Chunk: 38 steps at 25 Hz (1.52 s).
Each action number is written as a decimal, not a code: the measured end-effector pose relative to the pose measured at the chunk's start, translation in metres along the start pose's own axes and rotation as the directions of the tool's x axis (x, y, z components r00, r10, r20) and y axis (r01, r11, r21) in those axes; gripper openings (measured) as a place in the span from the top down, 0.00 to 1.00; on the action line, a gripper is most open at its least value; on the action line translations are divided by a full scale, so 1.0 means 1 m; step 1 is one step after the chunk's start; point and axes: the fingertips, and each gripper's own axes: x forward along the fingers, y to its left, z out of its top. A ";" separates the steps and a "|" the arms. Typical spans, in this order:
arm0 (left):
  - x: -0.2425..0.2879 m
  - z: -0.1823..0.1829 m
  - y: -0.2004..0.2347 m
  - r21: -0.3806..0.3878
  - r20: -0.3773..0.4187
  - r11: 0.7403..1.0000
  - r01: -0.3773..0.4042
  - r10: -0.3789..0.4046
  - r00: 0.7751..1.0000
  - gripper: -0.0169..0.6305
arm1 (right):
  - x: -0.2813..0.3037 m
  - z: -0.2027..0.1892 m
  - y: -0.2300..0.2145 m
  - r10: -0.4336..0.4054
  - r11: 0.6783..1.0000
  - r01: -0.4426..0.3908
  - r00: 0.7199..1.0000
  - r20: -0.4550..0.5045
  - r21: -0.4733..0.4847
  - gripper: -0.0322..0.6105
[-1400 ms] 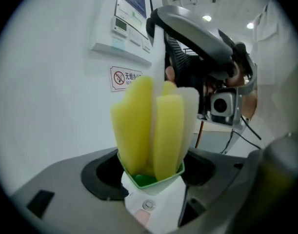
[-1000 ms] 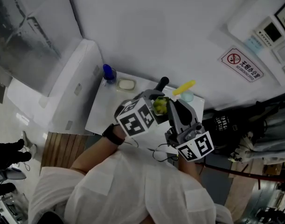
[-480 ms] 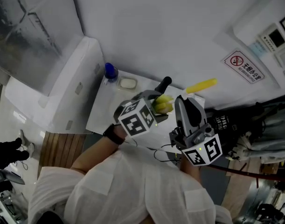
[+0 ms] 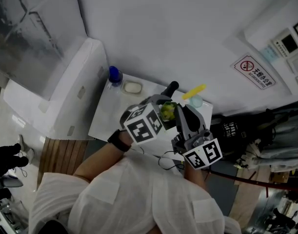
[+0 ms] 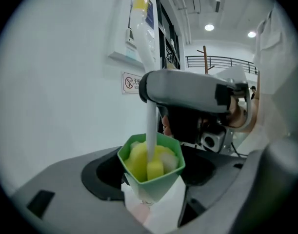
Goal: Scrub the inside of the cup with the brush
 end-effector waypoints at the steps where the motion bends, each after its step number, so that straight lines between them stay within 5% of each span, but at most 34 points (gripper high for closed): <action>1: 0.001 0.001 0.001 0.007 0.003 1.000 -0.004 0.004 1.000 0.50 | 0.000 0.002 -0.003 -0.007 1.000 0.008 1.000 -0.008 0.004 0.91; 12: 0.022 0.004 -0.001 0.037 -0.026 0.999 -0.004 0.005 1.000 0.50 | -0.015 0.049 -0.011 -0.001 1.000 -0.001 0.995 0.097 0.020 0.90; 27: 0.082 0.038 -0.029 0.012 0.054 0.996 0.093 -0.093 0.994 0.50 | -0.059 0.017 -0.069 -0.108 0.994 0.108 0.994 -0.034 -0.023 0.91; 38: 0.177 0.046 -0.016 0.015 0.050 1.000 0.024 -0.025 0.998 0.49 | -0.143 0.132 -0.154 -0.240 0.967 0.251 0.955 0.171 -0.044 0.91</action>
